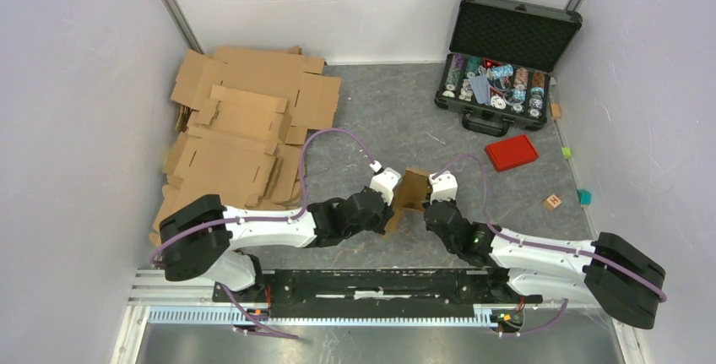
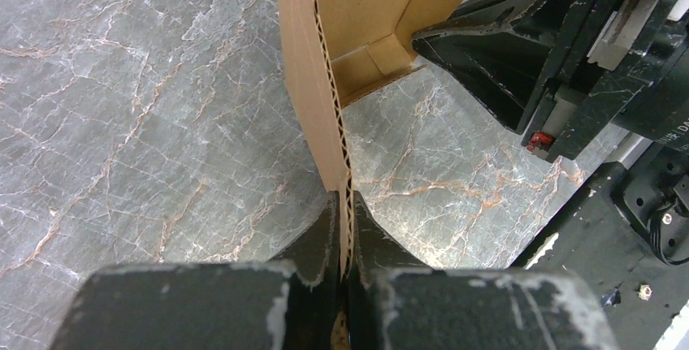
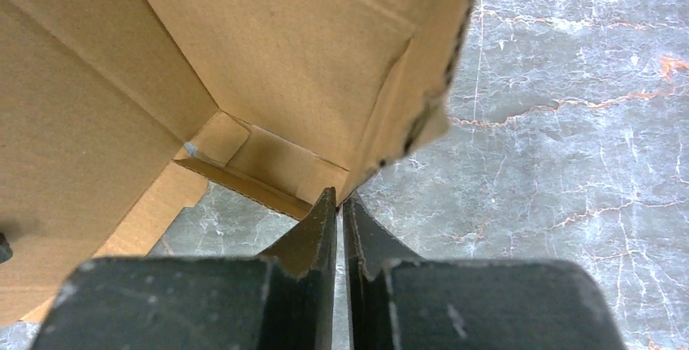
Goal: Fold the paper box
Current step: Fold the paper box at the center of the board.
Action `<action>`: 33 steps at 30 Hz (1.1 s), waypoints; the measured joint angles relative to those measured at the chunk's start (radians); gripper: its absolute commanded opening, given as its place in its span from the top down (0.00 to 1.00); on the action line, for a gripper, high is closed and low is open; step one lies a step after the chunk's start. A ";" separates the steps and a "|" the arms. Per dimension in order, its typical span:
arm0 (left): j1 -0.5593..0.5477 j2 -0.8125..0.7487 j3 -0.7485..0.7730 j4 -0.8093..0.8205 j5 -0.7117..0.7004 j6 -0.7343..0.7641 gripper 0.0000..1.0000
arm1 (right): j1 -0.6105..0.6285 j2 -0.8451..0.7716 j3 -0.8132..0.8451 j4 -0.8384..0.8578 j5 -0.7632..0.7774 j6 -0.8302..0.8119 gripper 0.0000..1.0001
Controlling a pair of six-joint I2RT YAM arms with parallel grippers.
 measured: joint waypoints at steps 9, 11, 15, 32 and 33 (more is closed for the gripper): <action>0.002 0.000 -0.003 -0.002 -0.008 0.001 0.98 | 0.000 -0.012 -0.011 0.006 -0.031 -0.041 0.83; 0.002 0.000 -0.002 -0.008 -0.012 0.002 0.98 | 0.000 -0.029 -0.019 0.004 -0.046 -0.063 0.80; 0.002 0.000 0.012 -0.034 -0.015 0.005 0.98 | 0.000 -0.051 -0.022 -0.010 -0.068 -0.098 0.76; 0.002 0.003 0.050 -0.101 -0.005 0.010 0.98 | 0.000 -0.089 -0.027 -0.060 -0.037 -0.148 0.59; 0.002 0.003 0.050 -0.103 -0.005 0.010 0.98 | 0.000 -0.098 -0.027 -0.059 -0.046 -0.154 0.57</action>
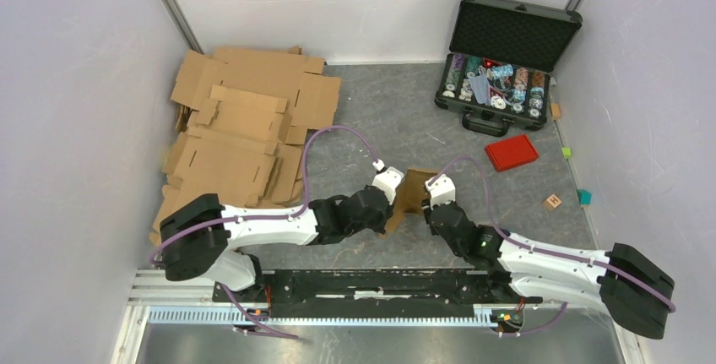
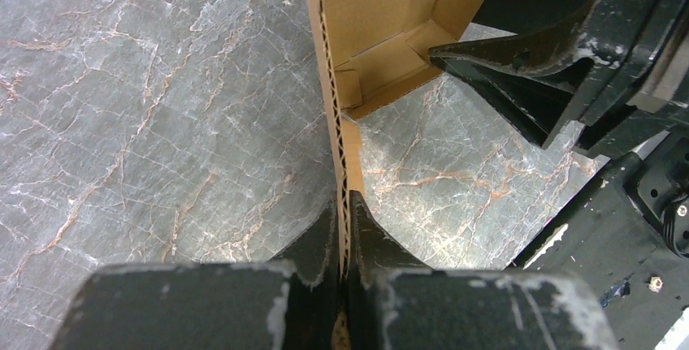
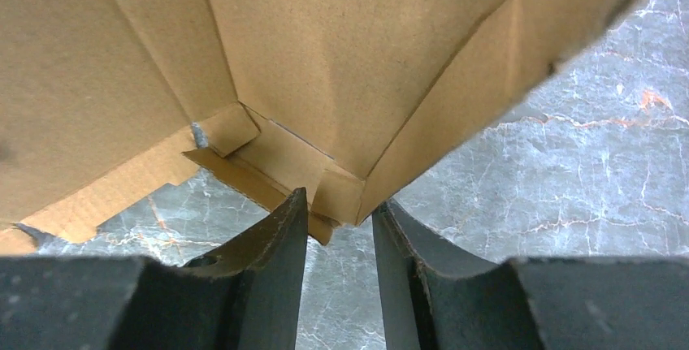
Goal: Fold the paper box
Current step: Fold the paper box at the center of the board.
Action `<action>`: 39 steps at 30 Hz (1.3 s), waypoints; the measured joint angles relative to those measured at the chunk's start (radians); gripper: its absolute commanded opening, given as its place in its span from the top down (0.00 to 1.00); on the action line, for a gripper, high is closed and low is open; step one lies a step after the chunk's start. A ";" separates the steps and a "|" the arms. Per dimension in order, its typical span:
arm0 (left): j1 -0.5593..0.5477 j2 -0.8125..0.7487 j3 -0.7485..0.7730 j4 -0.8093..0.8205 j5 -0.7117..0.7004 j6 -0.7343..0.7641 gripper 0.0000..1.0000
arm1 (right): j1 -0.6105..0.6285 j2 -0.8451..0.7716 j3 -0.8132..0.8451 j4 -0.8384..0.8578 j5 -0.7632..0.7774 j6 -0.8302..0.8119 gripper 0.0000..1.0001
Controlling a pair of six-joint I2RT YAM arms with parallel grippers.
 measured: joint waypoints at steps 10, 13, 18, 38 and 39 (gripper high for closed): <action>0.000 0.010 0.014 -0.008 0.000 0.001 0.98 | -0.002 -0.024 -0.005 0.005 -0.066 -0.029 0.47; 0.000 0.010 0.014 -0.009 0.000 0.002 0.98 | -0.007 -0.014 -0.005 0.009 -0.085 -0.033 0.45; 0.000 0.010 0.014 -0.009 0.001 0.003 0.98 | -0.016 -0.014 -0.005 0.013 -0.113 -0.034 0.42; 0.000 0.010 0.014 -0.010 0.005 0.004 0.98 | -0.062 -0.048 -0.023 0.047 -0.239 -0.041 0.29; 0.000 0.010 0.014 -0.010 0.005 0.004 0.98 | -0.062 -0.048 -0.023 0.047 -0.240 -0.043 0.31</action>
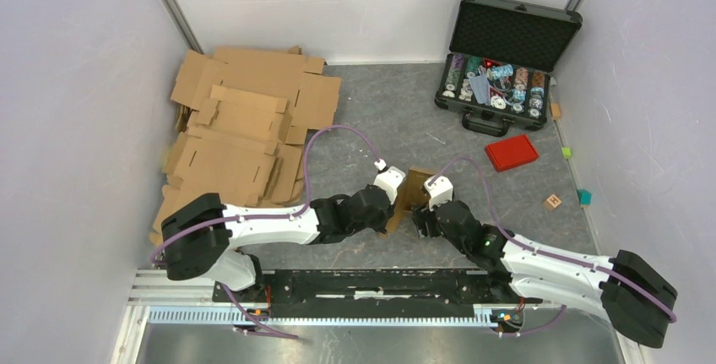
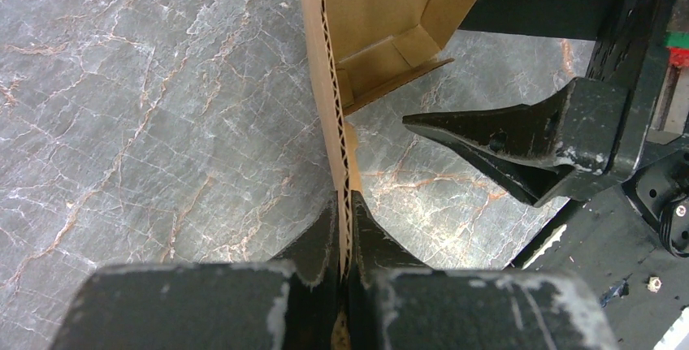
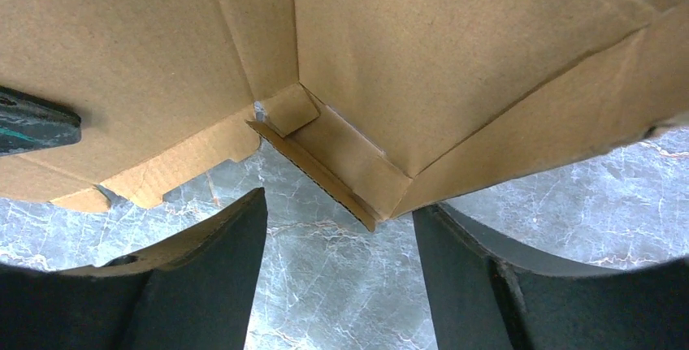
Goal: Fold the paper box
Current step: Fold the paper box at the center of the board.
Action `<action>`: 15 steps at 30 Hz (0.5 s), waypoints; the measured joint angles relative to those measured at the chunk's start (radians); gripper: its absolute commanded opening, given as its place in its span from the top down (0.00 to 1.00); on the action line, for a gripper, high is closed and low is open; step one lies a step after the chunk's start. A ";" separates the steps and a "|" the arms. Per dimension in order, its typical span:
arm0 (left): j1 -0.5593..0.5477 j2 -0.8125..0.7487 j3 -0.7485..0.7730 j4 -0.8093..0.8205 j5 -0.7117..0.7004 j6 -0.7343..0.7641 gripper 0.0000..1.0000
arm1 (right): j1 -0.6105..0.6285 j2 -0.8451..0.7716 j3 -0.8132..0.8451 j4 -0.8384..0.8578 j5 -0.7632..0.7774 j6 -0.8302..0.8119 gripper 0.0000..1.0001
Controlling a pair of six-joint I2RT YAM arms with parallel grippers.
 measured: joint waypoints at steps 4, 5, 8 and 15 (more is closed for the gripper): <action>0.000 0.000 0.001 -0.001 0.002 0.000 0.98 | 0.000 0.000 0.000 0.002 0.003 -0.003 0.35; 0.000 0.000 0.001 -0.001 0.002 0.000 0.98 | 0.000 0.002 0.000 0.002 0.006 -0.005 0.37; 0.000 0.000 0.002 -0.003 0.002 0.000 0.98 | 0.000 0.015 0.000 0.003 0.022 -0.006 0.41; 0.000 0.000 0.010 -0.014 0.010 0.016 0.98 | -0.001 0.029 0.000 0.019 0.072 0.009 0.49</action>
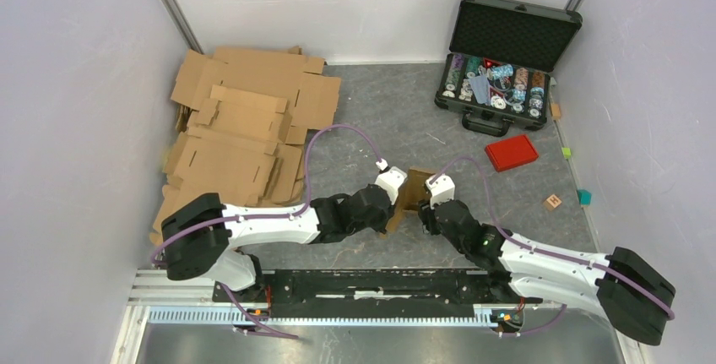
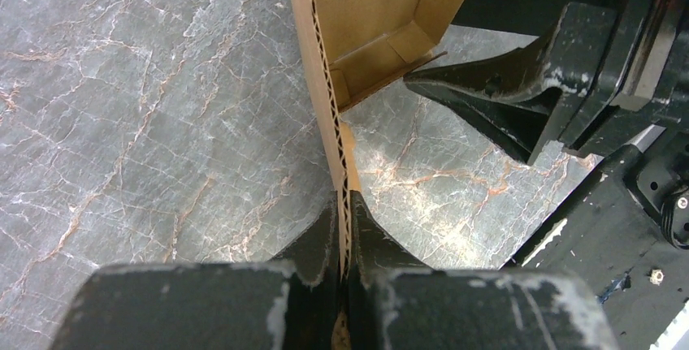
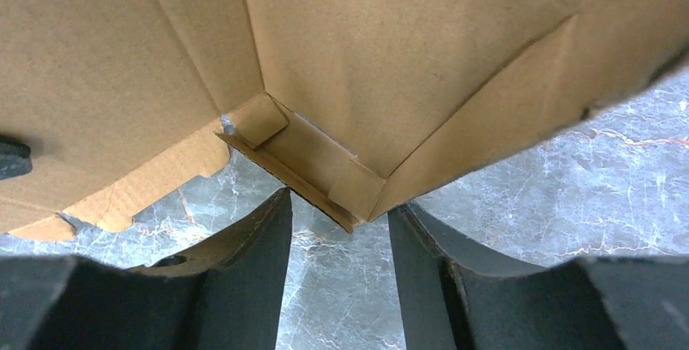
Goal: Fold the paper box
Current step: Fold the paper box at the center of the board.
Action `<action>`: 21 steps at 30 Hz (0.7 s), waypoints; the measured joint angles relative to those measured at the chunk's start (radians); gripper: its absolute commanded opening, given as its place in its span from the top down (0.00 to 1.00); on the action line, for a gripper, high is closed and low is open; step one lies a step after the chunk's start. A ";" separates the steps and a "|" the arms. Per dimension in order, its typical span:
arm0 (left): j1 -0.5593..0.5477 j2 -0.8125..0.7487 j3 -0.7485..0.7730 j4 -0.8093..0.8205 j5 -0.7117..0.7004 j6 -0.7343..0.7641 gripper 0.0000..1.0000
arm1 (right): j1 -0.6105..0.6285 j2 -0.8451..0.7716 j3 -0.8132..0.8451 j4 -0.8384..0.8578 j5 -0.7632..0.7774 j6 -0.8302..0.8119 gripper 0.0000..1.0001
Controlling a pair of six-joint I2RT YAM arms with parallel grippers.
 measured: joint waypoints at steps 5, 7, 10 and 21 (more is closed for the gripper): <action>0.000 0.000 0.001 0.000 0.010 0.006 0.98 | -0.001 0.006 -0.005 0.013 0.021 0.010 0.49; 0.000 0.000 0.001 0.000 0.011 0.006 0.98 | -0.001 0.020 -0.005 0.021 0.024 0.010 0.49; 0.000 0.000 0.002 -0.001 0.012 0.006 0.98 | -0.001 0.036 -0.005 0.035 0.030 0.010 0.51; 0.000 0.005 0.006 -0.001 0.019 0.006 0.98 | -0.001 0.083 -0.006 0.084 0.076 0.036 0.62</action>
